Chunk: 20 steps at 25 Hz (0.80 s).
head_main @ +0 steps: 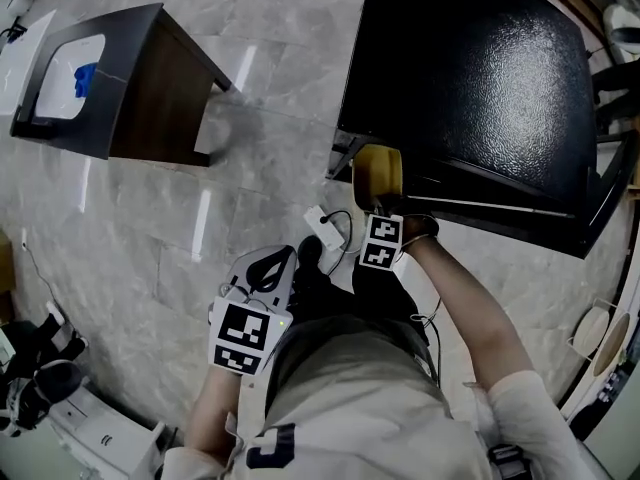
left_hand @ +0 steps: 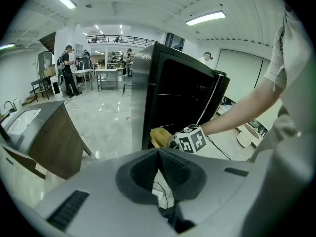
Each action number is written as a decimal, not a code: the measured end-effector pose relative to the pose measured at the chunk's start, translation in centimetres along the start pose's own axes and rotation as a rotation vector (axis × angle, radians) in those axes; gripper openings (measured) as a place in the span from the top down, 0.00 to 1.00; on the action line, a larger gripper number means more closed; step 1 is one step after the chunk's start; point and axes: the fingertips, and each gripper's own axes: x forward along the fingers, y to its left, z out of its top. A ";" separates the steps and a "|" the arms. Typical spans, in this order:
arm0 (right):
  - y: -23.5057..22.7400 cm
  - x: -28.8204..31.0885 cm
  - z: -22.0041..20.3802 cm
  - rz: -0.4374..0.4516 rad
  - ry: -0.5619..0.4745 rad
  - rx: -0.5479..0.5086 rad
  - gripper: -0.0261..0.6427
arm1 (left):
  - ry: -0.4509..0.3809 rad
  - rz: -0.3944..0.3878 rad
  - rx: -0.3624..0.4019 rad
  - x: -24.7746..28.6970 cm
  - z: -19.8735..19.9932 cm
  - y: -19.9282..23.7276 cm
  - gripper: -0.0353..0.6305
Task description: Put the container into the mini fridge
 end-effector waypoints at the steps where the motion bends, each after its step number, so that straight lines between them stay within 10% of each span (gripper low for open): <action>1: -0.4 0.2 0.0 -0.007 0.002 0.003 0.91 | 0.001 0.002 -0.002 -0.1 -0.1 0.1 0.86; 20: -5.6 2.9 0.0 -0.101 0.023 -0.023 0.91 | 0.017 0.076 -0.093 -1.4 -1.0 3.4 0.86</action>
